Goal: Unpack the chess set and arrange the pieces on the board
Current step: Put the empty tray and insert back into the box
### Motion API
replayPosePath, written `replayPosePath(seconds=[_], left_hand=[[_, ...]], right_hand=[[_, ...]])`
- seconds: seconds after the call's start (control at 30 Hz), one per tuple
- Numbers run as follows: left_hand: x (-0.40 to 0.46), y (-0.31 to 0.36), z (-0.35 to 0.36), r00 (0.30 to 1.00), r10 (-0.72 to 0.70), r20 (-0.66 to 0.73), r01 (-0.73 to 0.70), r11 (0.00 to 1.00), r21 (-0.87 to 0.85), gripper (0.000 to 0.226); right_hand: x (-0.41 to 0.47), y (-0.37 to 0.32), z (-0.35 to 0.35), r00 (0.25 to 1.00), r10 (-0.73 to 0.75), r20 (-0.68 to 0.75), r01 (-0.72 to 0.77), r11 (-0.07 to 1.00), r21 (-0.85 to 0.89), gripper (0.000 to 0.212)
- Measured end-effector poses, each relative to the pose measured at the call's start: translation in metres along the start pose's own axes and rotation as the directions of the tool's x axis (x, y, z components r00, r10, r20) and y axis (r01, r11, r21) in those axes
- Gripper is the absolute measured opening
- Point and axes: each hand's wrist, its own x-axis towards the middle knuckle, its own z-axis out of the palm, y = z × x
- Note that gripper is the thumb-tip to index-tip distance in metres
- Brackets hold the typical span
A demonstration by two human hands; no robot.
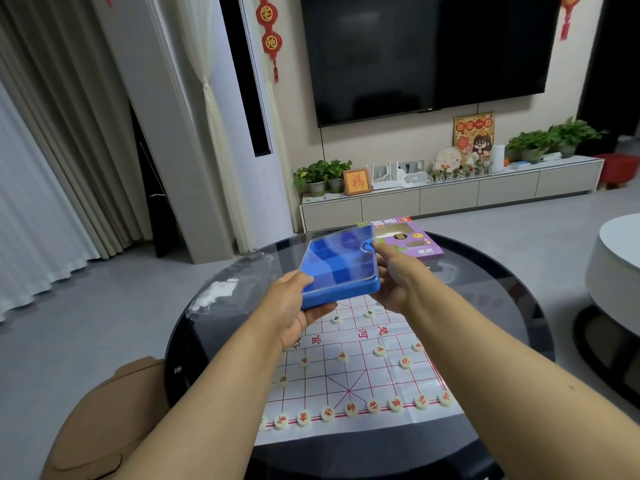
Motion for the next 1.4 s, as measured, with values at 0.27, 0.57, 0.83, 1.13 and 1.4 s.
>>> replayPosePath(seconds=[0.27,0.57,0.83,1.13,1.4], left_hand=[[0.015,-0.008,-0.001,1.0,-0.014,0.001,0.014,1.0,0.011,0.012],[0.066,-0.009,-0.001,0.994,-0.096,-0.055,0.085,0.981,-0.175,0.032],[0.121,-0.02,-0.006,0.99,-0.105,-0.09,0.087,0.979,-0.185,0.034],[0.154,-0.038,0.0,0.986,-0.147,-0.078,0.129,0.971,-0.199,0.036],[0.163,-0.043,-0.002,0.98,-0.167,-0.107,0.145,0.971,-0.192,0.029]], right_hand=[[0.027,0.006,-0.01,0.997,0.007,-0.076,-0.017,0.991,-0.13,0.025],[0.085,-0.006,-0.035,0.964,-0.145,-0.222,0.048,0.92,-0.39,0.034],[0.171,-0.027,-0.099,0.848,-0.368,-0.382,0.024,0.746,-0.666,0.034],[0.211,-0.012,-0.111,0.825,-0.436,-0.36,-0.151,0.443,-0.884,0.023],[0.237,-0.012,-0.104,0.748,-0.47,-0.469,-0.368,0.294,-0.882,0.031]])
